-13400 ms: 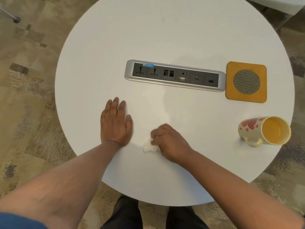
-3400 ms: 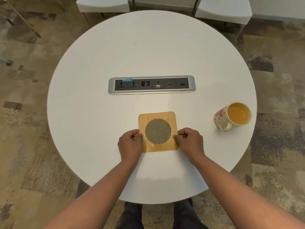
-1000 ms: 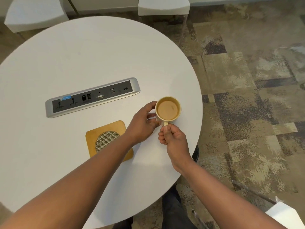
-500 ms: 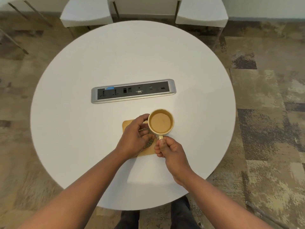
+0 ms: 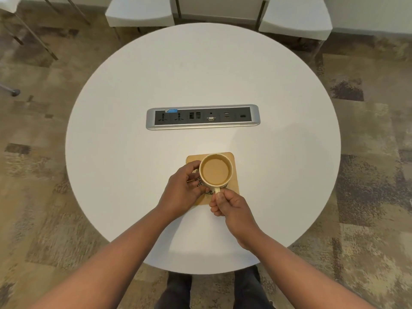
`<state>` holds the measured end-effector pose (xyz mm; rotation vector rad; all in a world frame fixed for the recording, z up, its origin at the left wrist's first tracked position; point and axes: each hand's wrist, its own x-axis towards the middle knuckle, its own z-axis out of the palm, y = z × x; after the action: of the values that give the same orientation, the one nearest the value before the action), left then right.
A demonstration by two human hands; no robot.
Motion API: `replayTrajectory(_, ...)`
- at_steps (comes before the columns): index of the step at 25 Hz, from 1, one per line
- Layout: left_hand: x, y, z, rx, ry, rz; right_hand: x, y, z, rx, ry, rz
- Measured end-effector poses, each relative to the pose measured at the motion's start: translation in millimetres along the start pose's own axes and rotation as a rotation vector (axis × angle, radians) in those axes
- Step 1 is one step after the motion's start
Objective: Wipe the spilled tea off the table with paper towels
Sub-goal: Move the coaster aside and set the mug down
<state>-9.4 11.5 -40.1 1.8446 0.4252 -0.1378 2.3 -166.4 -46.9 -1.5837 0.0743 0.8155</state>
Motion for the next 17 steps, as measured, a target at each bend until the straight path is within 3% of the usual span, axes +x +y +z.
replayTrajectory(17, 1, -15, -6, 0.024, 0.023, 0.001, 6, 3, -1, -0.06, -0.03, 0.009)
